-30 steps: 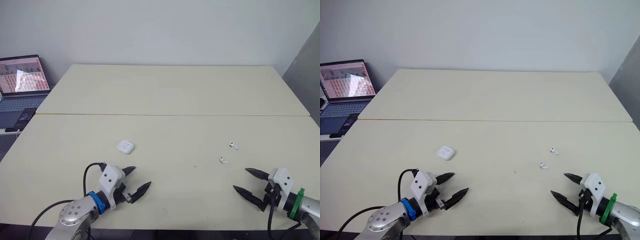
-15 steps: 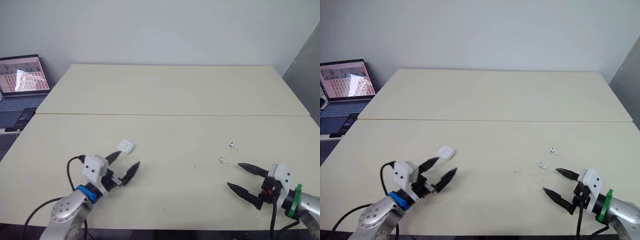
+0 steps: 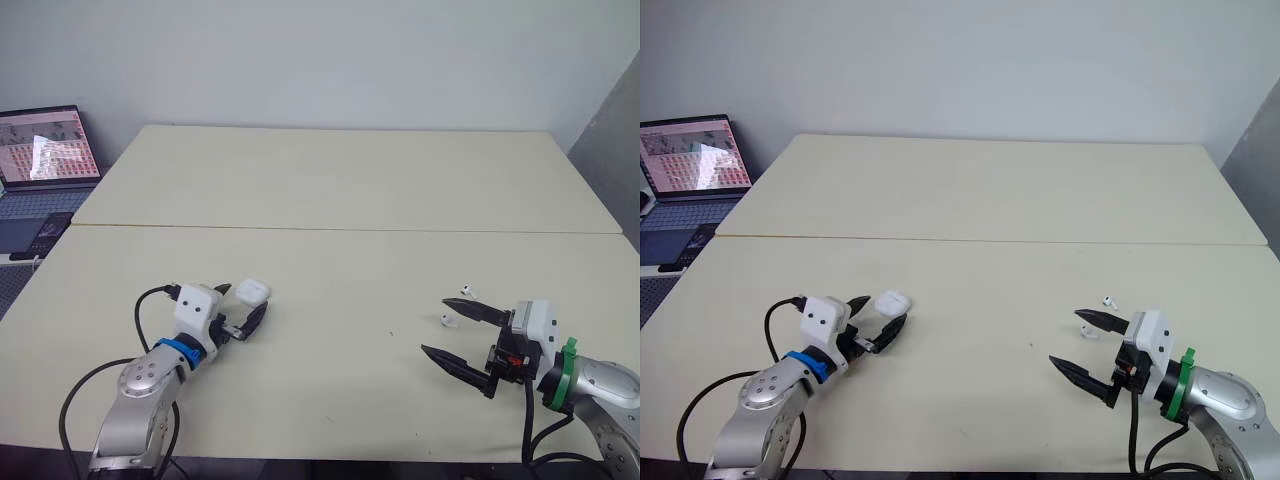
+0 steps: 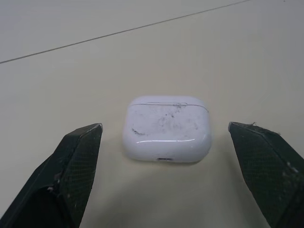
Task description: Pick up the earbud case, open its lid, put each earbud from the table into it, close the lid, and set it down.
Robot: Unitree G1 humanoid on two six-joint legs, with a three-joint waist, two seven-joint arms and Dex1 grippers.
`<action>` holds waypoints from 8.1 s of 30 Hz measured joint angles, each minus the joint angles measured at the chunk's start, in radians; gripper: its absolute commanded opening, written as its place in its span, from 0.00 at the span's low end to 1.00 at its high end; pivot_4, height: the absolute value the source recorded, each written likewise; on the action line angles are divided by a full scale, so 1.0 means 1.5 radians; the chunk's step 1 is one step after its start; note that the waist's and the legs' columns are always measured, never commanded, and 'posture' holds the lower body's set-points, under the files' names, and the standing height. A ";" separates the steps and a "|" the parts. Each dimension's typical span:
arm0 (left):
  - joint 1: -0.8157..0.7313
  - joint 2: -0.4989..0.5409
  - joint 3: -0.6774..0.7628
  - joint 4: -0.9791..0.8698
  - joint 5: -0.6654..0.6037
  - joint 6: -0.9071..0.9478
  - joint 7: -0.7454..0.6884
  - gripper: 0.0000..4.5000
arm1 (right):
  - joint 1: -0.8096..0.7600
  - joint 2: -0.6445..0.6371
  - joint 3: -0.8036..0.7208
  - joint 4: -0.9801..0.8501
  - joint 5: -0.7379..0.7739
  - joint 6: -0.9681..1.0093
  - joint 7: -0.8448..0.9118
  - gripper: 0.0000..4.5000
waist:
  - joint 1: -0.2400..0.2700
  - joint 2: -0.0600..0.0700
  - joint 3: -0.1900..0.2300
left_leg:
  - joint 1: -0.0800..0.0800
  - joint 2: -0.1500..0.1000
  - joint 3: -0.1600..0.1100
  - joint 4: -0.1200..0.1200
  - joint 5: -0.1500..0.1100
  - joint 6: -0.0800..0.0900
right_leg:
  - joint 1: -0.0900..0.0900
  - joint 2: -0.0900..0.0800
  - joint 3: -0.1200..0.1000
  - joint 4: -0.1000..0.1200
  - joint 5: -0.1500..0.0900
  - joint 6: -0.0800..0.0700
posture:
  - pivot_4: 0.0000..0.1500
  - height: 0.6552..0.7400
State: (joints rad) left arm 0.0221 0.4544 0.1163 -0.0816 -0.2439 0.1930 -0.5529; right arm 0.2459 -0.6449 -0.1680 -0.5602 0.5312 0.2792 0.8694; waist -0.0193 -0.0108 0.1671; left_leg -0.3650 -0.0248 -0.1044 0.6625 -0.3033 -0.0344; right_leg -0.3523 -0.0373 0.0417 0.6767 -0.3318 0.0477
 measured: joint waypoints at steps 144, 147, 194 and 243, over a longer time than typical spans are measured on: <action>-0.301 0.088 -0.204 -0.091 -0.318 0.386 -0.446 0.18 | -0.470 -0.111 0.202 -0.004 0.265 0.471 -0.034 0.18 | -0.006 -0.001 0.001 | -0.013 0.000 -0.001 0.003 0.001 0.000 | -0.013 0.001 -0.001 0.003 0.000 0.000 | 1.00 1.00; -0.300 0.088 -0.204 -0.091 -0.318 0.386 -0.447 0.18 | -0.470 -0.110 0.202 -0.004 0.265 0.472 -0.033 0.25 | -0.006 -0.001 0.001 | -0.013 0.000 -0.001 0.003 0.001 0.000 | -0.013 0.001 -0.001 0.003 0.000 0.000 | 1.00 1.00; -0.262 0.070 -0.205 -0.091 -0.259 0.302 -0.432 0.18 | -0.506 -0.077 0.202 0.036 0.094 0.404 -0.056 0.99 | -0.007 -0.001 0.001 | -0.013 0.000 -0.001 0.004 0.003 -0.002 | -0.013 0.001 -0.001 0.003 0.000 0.000 | 1.00 1.00; -0.133 0.037 -0.191 -0.136 -0.158 0.198 -0.252 0.18 | -0.499 -0.257 0.390 0.153 -0.226 0.405 0.076 0.16 | -0.006 -0.001 0.000 | -0.013 0.000 0.000 0.004 0.003 -0.002 | -0.013 0.000 0.000 0.003 0.000 0.000 | 1.00 1.00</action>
State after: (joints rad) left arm -0.1769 0.5096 -0.1699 -0.2860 -0.4809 0.4899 -0.9303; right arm -0.5033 -1.0297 0.4174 -0.3314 0.1923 0.8868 0.9837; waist -0.0278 -0.0115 0.1678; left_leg -0.3845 -0.0247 -0.1044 0.6686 -0.2994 -0.0376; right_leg -0.3721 -0.0367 0.0413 0.6817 -0.3315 0.0475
